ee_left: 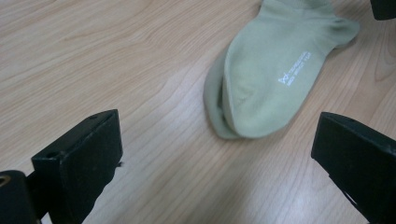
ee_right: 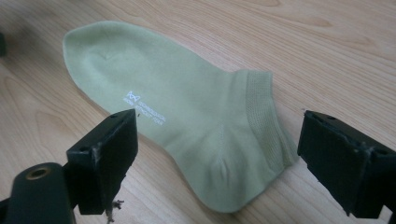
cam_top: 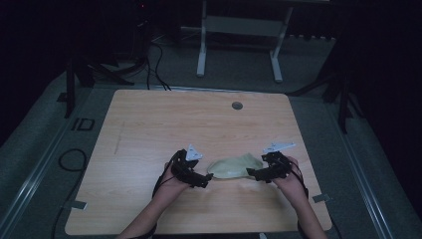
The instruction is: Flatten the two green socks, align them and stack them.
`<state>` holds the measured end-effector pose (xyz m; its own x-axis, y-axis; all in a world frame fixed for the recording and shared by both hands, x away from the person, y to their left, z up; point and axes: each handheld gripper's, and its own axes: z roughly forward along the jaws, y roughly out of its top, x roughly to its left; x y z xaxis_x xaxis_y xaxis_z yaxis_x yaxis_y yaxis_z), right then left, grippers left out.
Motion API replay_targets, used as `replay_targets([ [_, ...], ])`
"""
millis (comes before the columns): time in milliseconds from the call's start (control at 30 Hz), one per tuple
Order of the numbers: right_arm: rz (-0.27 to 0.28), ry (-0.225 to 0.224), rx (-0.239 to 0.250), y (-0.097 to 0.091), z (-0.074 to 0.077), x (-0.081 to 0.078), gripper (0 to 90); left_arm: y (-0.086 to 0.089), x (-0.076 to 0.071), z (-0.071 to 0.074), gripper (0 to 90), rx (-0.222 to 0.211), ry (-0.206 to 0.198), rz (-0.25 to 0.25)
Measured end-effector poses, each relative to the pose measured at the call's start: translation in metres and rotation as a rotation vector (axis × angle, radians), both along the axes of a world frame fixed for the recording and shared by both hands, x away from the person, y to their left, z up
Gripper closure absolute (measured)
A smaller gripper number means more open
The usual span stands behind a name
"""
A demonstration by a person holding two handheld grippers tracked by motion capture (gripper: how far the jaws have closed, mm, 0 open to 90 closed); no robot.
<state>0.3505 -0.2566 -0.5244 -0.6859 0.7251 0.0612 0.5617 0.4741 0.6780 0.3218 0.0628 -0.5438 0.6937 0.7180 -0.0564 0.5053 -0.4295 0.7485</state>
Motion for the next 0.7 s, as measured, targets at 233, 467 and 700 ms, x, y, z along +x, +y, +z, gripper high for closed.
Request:
replay_targets([
  [233, 0.024, 0.003, 0.007, -0.004, -0.005, -0.013, 12.7, 0.017, -0.011, -0.004, 1.8, 0.006, -0.016, 0.020],
  [467, 0.033, -0.025, -0.003, -0.012, -0.006, -0.027, 12.2, 0.033, -0.025, -0.009, 1.6, 0.008, -0.011, 0.055],
  [700, 0.028, -0.044, 0.031, -0.023, -0.008, -0.037, 12.0, 0.048, -0.040, -0.013, 1.6, 0.013, -0.014, 0.061],
])
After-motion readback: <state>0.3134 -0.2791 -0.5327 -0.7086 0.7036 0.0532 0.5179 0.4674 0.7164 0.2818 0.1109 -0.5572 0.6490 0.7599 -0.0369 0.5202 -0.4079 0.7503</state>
